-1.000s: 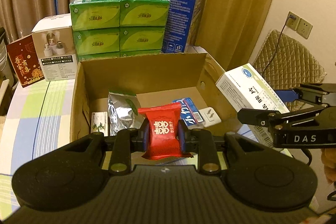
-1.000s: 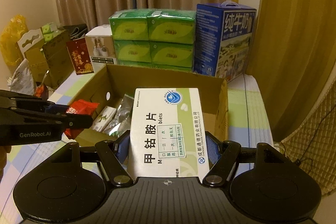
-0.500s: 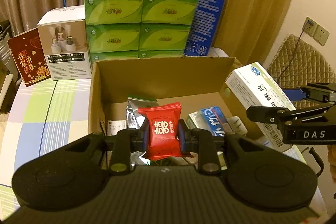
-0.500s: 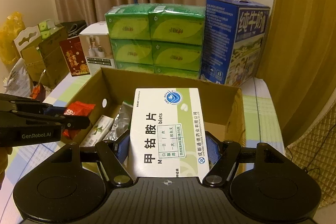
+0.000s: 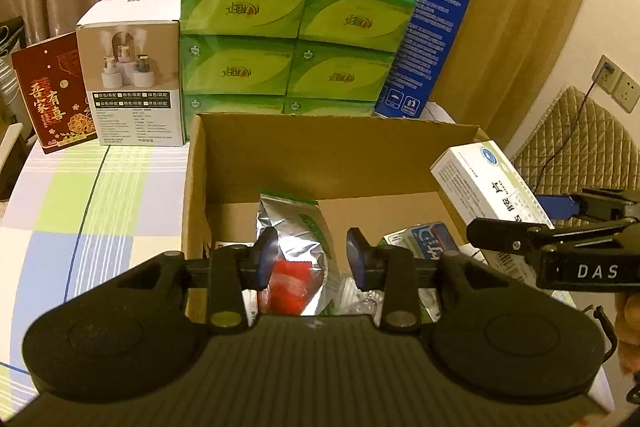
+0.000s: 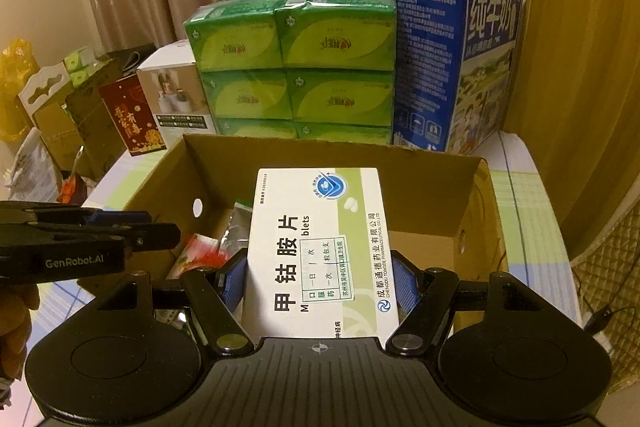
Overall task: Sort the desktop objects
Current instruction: 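Open the left tool to drop the red packet while the right tool releases the medicine box, then withdraw both tools from the box toward the black cable and white spoon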
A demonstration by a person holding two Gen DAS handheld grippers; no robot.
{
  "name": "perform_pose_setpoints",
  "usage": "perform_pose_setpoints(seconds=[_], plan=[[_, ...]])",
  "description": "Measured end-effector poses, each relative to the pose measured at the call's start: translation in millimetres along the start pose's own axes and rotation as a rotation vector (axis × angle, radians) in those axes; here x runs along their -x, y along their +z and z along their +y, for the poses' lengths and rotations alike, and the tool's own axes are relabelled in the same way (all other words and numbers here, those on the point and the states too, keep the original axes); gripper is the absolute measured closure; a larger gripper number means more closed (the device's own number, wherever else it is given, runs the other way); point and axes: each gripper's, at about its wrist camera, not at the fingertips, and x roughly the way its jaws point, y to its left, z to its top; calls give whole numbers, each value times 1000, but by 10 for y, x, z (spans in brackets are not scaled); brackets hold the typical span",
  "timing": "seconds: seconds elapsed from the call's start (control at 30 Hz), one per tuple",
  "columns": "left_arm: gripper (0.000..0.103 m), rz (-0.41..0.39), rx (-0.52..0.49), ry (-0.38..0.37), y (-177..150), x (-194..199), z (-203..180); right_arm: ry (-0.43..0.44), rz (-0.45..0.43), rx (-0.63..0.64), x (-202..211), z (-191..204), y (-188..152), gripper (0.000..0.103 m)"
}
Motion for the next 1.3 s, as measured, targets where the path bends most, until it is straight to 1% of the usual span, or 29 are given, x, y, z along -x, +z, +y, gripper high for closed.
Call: perform_pose_setpoints(seconds=[0.27,0.47,0.5,0.53,0.57,0.6,0.67,0.77,0.93,1.0,1.07,1.13,1.2,1.3], plan=[[71,-9,7,6,-81,85,57,13,-4,-9,-70,61,22,35],[68,-29,-9,14,-83,165,34,31,-39,-12,-92,135,91,35],[65,-33,-10,15,-81,179,34,43,-65,-1,-85,151,106,31],[62,-39,-8,17,-86,198,36,50,-82,6,-70,156,117,24],[56,-45,-5,18,-92,219,39,45,-98,2,-50,154,129,10],[52,-48,-3,18,-98,237,42,38,-124,-10,-13,144,132,8],[50,-52,-6,22,-124,275,36,37,-145,-19,41,126,125,8],[47,-52,-10,25,-172,311,27,25,-152,-32,108,87,75,8],[36,-52,-9,33,-279,400,-6,9,-134,-53,238,23,-94,7],[27,-55,-9,35,-340,472,-41,8,-125,-59,318,4,-200,6],[21,-61,-13,36,-405,555,-81,11,-121,-71,416,-17,-308,3],[17,-64,-17,37,-464,642,-124,13,-120,-83,536,-41,-426,2],[7,-75,-15,50,-534,753,-162,13,-125,-92,667,-59,-539,2],[2,-94,-15,78,-656,929,-224,11,-122,-99,866,-83,-736,2]])
